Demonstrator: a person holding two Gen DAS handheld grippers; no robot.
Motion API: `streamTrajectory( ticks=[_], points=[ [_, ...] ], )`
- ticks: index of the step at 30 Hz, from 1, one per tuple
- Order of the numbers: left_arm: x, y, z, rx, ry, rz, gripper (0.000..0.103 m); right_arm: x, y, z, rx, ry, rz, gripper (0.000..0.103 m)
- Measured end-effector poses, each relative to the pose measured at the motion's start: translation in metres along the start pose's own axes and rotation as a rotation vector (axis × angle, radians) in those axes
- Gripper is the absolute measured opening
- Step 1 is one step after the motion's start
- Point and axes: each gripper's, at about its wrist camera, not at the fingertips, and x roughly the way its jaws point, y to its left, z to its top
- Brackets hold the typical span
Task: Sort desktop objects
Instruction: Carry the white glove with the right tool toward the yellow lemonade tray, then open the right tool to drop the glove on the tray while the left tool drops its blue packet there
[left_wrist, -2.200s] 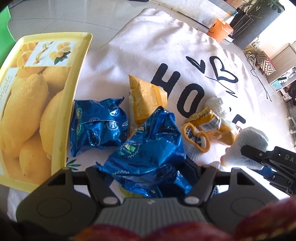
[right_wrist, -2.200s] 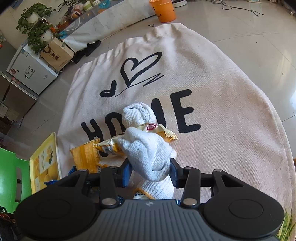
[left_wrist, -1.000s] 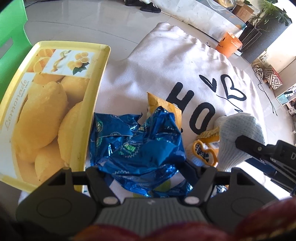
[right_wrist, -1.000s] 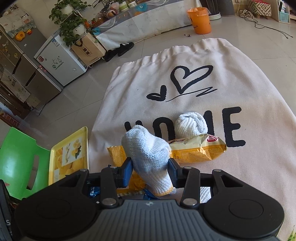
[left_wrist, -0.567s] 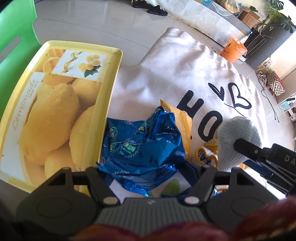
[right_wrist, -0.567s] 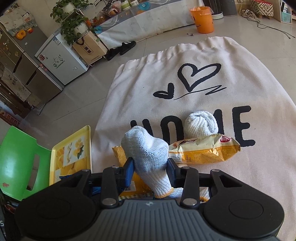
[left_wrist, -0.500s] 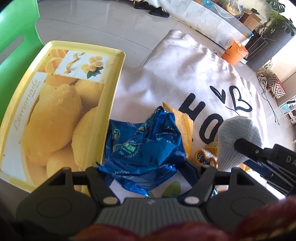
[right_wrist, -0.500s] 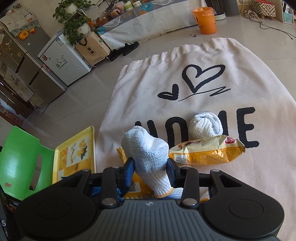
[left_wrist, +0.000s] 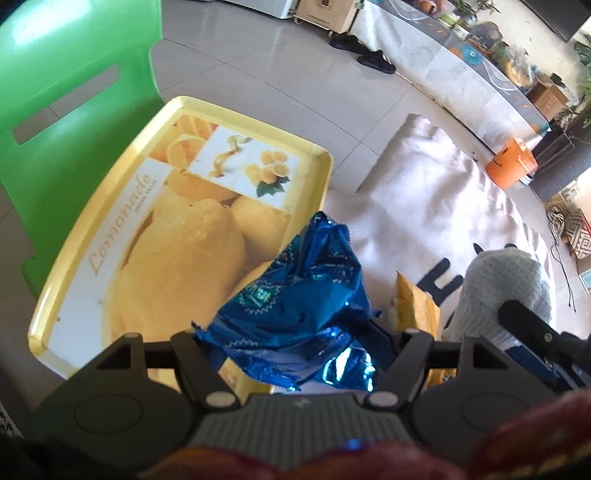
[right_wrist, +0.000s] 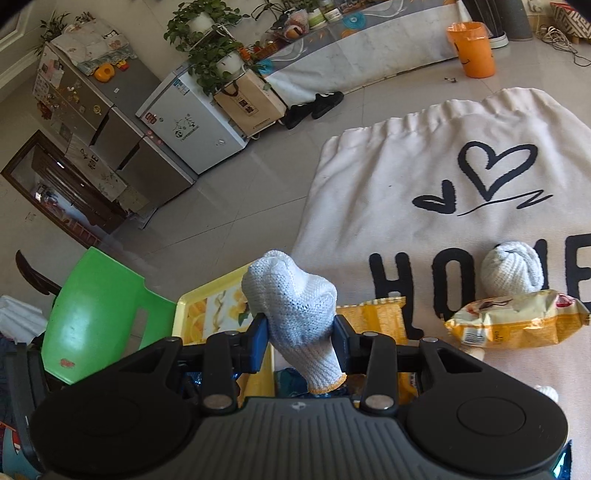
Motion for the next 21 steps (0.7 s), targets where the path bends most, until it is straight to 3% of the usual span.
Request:
streamTrajectory(
  ticks=[4, 11, 21],
  points=[
    [-0.002, 0.021, 0.009, -0.06, -0.02, 0.052, 0.071, 0.016, 0.014, -0.005, -0.02, 0.03, 0.048, 0.038],
    [-0.006, 0.056, 0.019, -0.165, -0.047, 0.157, 0.071, 0.055, 0.041, -0.021, -0.065, 0.1, 0.058, 0.038],
    [-0.01, 0.089, 0.028, -0.284, -0.08, 0.247, 0.073, 0.093, 0.072, -0.043, -0.12, 0.151, 0.101, 0.039]
  ],
)
